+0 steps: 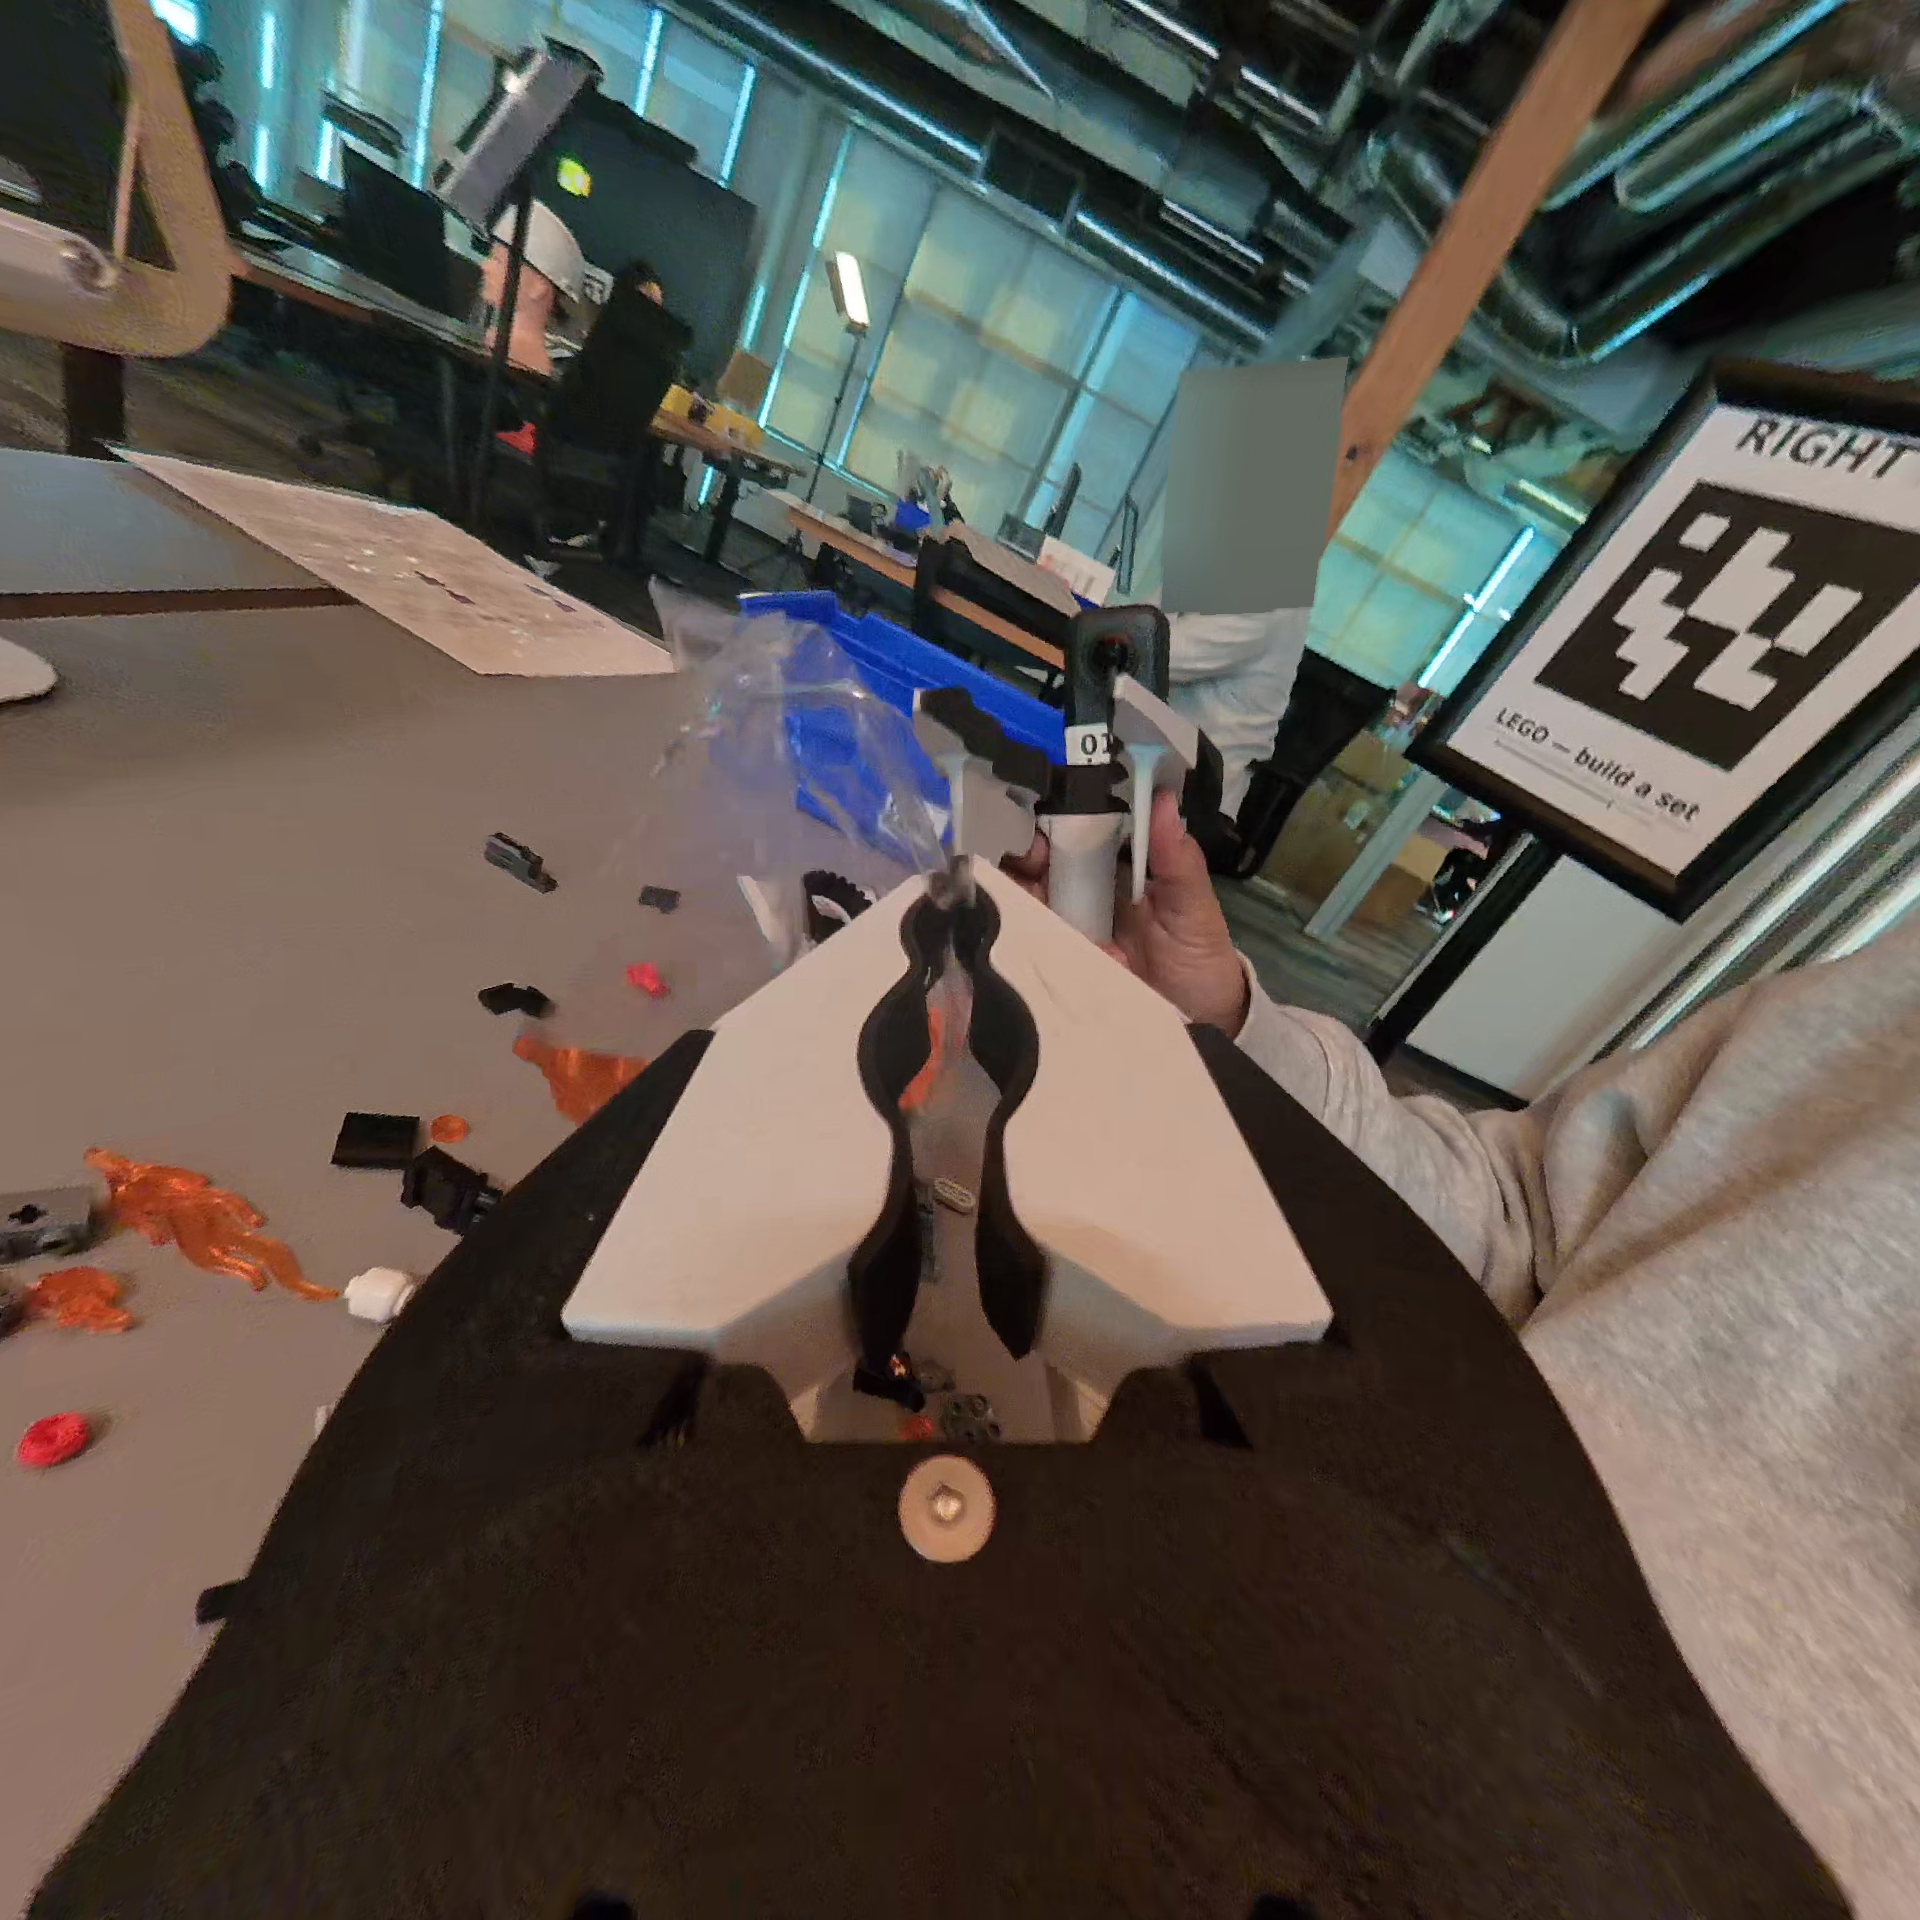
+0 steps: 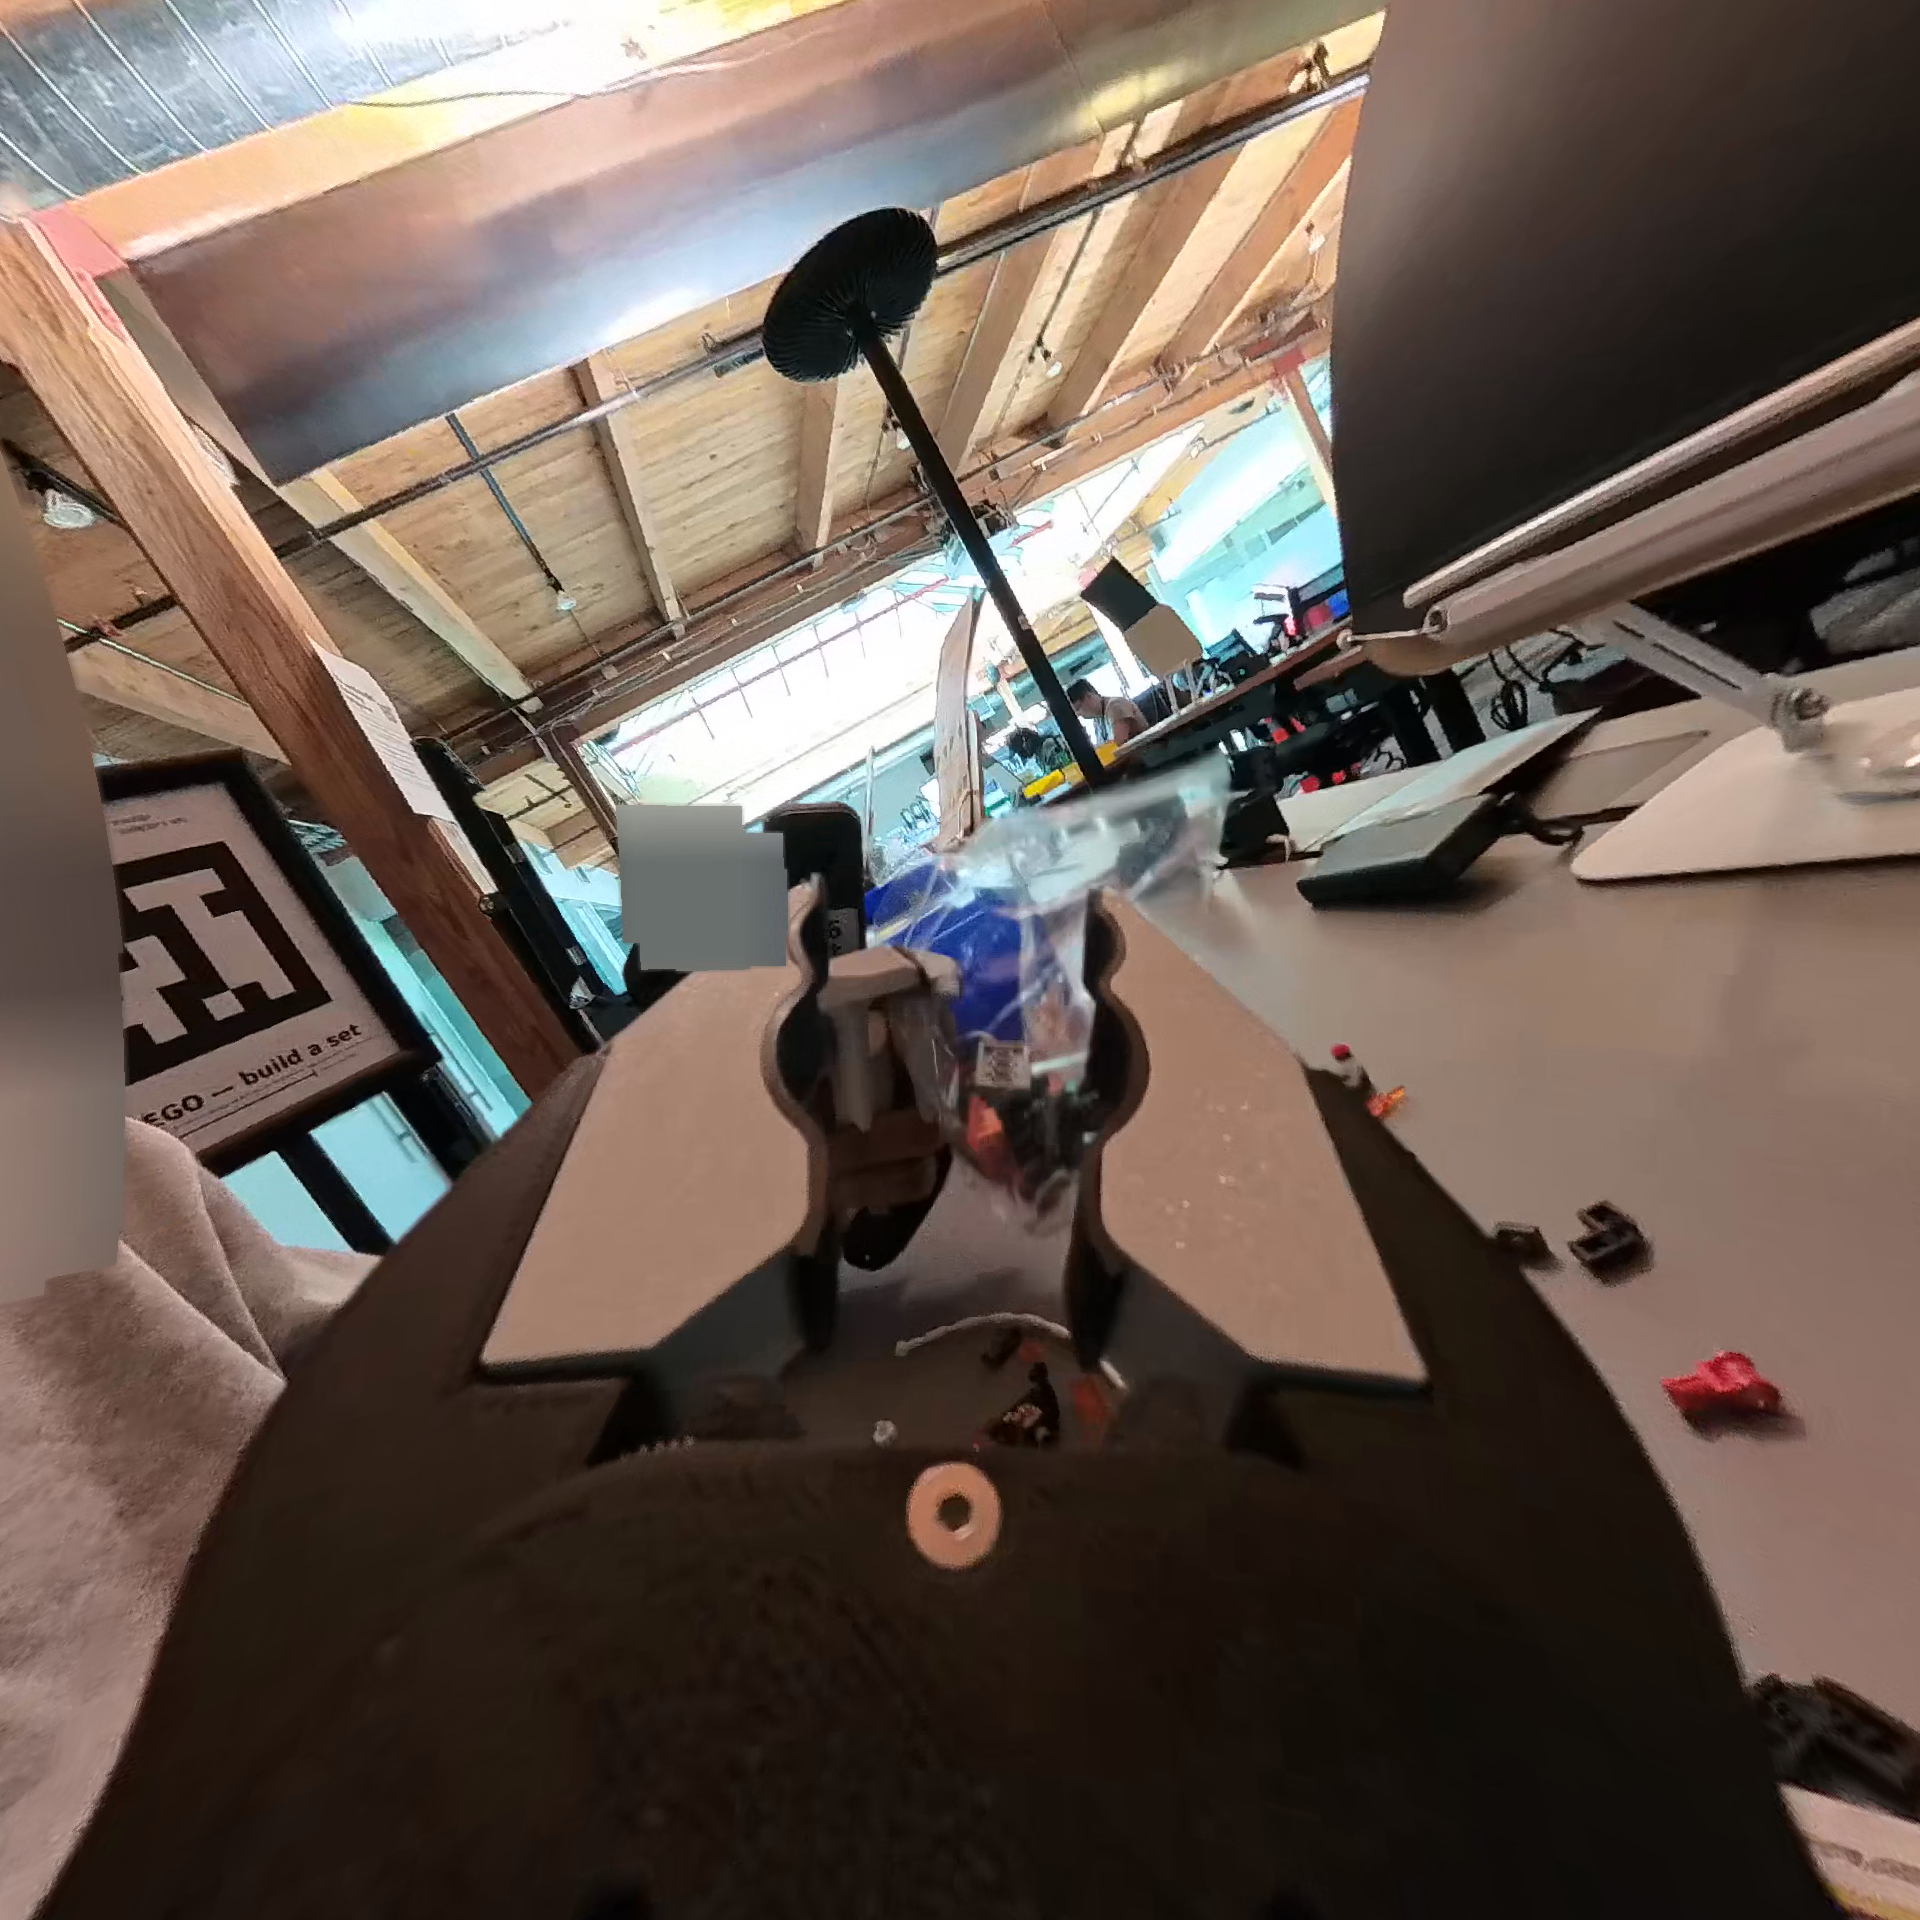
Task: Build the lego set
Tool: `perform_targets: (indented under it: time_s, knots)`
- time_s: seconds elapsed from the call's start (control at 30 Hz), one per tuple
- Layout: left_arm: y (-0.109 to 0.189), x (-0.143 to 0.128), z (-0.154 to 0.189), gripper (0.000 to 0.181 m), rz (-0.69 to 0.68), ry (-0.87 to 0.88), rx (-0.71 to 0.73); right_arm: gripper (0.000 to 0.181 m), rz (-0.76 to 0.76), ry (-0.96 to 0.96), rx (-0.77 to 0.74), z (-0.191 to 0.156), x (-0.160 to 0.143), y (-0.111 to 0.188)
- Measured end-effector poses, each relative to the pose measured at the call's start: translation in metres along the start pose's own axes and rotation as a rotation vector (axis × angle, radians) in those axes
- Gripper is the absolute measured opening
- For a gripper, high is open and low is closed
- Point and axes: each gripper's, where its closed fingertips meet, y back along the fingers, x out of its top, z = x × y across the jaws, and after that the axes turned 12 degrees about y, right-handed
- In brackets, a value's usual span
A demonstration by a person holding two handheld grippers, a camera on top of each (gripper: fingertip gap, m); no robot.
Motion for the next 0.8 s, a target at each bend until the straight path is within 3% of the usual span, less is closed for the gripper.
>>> perform_targets:
  time_s: [0.33, 0.5, 0.63, 0.8]
  knots:
    - [0.008, 0.015, 0.004, 0.0, 0.083, 0.068, -0.06, 0.054, -0.253, -0.039, -0.106, 0.02, -0.048, -0.006]
    - [0.007, 0.013, 0.003, 0.0, 0.076, 0.08, -0.058, 0.015, -0.327, -0.113, -0.028, 0.01, -0.063, -0.008]
    - [0.006, 0.011, -0.016, 0.0, 0.082, 0.115, 0.044, 0.009, -0.3, -0.065, -0.064, 0.014, -0.055, -0.004]
    - [0.001, -0.012, -0.046, 0.011, -0.03, 0.197, 0.183, 0.008, -0.281, 0.072, -0.149, 0.022, -0.042, 0.002]
